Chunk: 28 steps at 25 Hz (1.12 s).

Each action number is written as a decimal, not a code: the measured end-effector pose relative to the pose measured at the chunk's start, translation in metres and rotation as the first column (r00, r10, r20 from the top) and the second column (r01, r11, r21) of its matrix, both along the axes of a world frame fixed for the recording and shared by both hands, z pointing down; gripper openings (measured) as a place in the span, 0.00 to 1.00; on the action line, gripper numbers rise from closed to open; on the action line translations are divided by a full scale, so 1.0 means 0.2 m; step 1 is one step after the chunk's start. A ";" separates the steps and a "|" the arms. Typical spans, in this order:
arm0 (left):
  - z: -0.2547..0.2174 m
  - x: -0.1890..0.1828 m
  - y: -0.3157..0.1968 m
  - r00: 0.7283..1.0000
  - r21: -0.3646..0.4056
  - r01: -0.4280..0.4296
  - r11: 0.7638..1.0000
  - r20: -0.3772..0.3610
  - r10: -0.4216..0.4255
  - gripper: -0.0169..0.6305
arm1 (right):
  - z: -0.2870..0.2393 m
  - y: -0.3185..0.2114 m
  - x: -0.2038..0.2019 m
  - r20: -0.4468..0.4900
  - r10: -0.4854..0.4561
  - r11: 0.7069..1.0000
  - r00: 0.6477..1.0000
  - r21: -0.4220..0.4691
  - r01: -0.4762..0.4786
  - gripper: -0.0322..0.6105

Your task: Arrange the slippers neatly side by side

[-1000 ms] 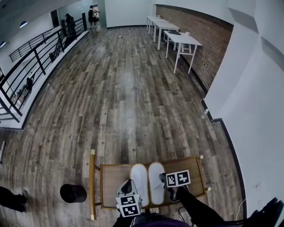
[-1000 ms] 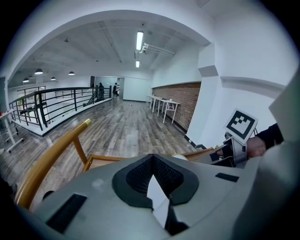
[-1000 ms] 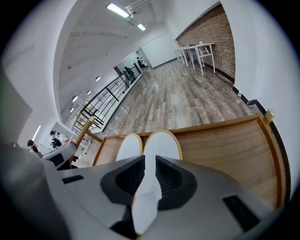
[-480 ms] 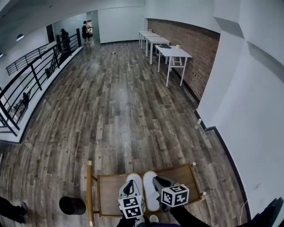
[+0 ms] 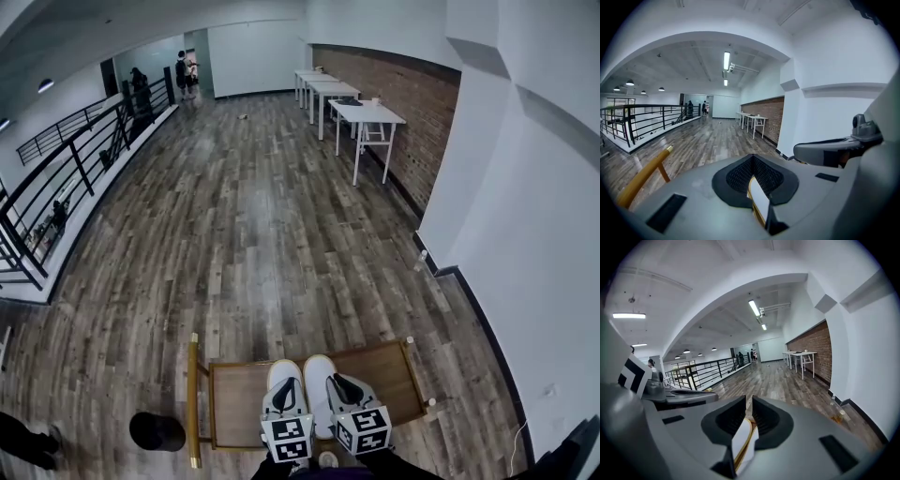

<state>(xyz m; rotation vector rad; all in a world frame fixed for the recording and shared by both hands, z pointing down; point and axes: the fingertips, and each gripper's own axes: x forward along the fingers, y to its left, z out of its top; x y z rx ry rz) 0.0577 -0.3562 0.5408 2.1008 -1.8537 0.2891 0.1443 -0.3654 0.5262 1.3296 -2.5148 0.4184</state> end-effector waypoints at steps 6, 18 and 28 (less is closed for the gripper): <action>-0.02 -0.02 0.04 1.000 0.012 0.015 1.000 0.013 -0.015 0.03 | -0.02 0.03 -0.03 0.010 -0.017 1.000 1.000 0.008 0.016 0.05; -0.03 -0.03 0.06 1.000 0.033 0.020 0.999 0.022 -0.021 0.03 | 0.01 0.04 -0.03 0.011 -0.027 1.000 1.000 -0.012 0.027 0.05; -0.02 -0.03 0.06 0.999 0.028 0.017 0.999 0.031 -0.018 0.03 | 0.02 0.04 -0.03 0.008 -0.034 0.999 0.999 -0.013 0.034 0.05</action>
